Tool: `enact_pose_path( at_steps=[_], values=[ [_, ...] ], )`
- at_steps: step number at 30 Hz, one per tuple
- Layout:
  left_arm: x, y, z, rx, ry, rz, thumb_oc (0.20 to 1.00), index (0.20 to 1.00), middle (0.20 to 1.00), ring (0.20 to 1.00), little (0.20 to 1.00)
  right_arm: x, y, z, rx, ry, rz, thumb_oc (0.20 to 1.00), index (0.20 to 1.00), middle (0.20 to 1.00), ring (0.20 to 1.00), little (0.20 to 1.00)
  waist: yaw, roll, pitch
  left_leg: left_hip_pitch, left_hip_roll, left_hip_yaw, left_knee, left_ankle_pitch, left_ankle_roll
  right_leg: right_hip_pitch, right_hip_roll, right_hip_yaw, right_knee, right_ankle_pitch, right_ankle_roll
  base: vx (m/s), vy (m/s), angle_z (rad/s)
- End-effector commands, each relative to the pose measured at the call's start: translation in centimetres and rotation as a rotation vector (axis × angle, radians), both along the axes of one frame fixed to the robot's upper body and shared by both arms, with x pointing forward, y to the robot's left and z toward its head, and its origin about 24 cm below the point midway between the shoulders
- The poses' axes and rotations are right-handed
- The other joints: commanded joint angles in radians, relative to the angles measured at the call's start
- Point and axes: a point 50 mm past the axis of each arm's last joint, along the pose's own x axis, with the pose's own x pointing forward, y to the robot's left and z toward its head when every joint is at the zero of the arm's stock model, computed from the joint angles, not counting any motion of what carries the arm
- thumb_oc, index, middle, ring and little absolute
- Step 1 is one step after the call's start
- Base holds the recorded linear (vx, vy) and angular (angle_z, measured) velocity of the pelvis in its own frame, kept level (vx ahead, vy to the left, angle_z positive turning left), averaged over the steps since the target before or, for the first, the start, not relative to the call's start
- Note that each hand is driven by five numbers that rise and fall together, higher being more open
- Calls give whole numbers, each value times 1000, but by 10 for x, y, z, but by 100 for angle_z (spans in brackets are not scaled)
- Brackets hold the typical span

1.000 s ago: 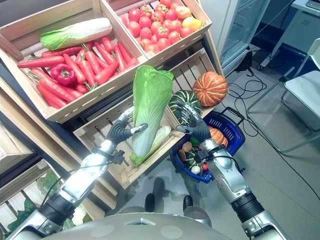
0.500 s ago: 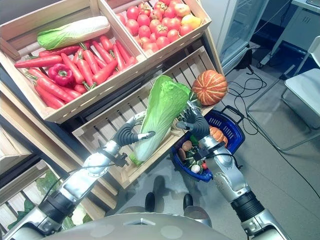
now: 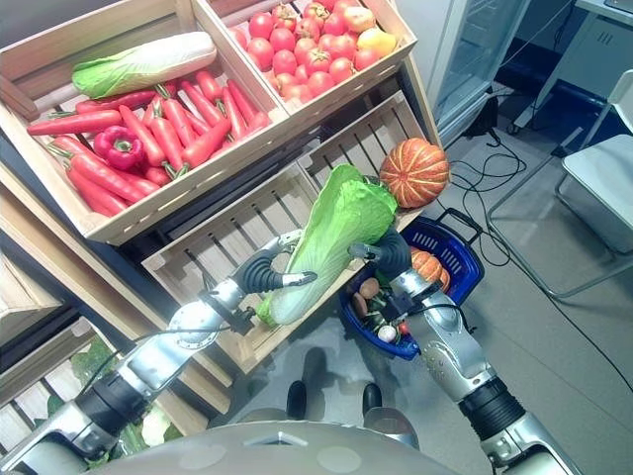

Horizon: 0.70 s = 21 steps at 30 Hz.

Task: Pick up fruits and vegetables into the basket

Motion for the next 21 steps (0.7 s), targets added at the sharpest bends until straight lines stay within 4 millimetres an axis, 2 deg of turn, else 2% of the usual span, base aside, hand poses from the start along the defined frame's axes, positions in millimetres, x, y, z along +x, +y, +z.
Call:
enact_pose_path(
  at_steps=[1, 7, 8, 9, 10, 21],
  values=[
    [3, -17, 27, 24, -182, -88, 200, 200, 200, 200, 200, -4, 23, 25, 42, -110, 112, 1000, 1000, 1000, 1000, 1000, 1, -36, -51, -22, -36, 13, 1, -38, 68, -27, -20, 24, 5, 39, 60, 0, 0, 0],
    [4, -14, 21, 58, -188, -47, 200, 200, 200, 200, 200, -3, 22, 24, 39, -102, 110, 1000, 1000, 1000, 1000, 1000, 2, -37, -50, -24, -37, 9, 1, -38, 69, -28, -20, 23, 5, 41, 62, 0, 0, 0],
    [4, -14, 20, 71, -188, -51, 200, 200, 200, 200, 200, -2, 22, 24, 41, -98, 103, 448, 448, 448, 448, 448, 2, -38, -53, -30, -38, 7, 1, -31, 70, -35, -21, 24, 5, 47, 62, 0, 0, 0],
    [4, -14, 19, 75, -188, -52, 200, 200, 200, 200, 200, -2, 22, 24, 41, -97, 103, 235, 235, 235, 235, 235, 3, -37, -53, -25, -38, 7, 1, -37, 70, -30, -20, 24, 5, 41, 62, 0, 0, 0],
    [3, -14, 19, 82, -187, -54, 200, 200, 200, 200, 200, -2, 23, 25, 40, -98, 106, 200, 200, 200, 200, 200, 2, -38, -55, -31, -39, 7, 1, -31, 71, -36, -21, 24, 5, 48, 62, 0, 0, 0],
    [4, -14, 11, 157, -139, -66, 200, 200, 200, 200, 200, -2, 25, 25, 77, -83, 108, 200, 200, 200, 200, 200, 1, -38, -58, -34, -38, 9, 1, -28, 70, -39, -22, 27, 5, 50, 64, 0, 0, 0]
  ],
)
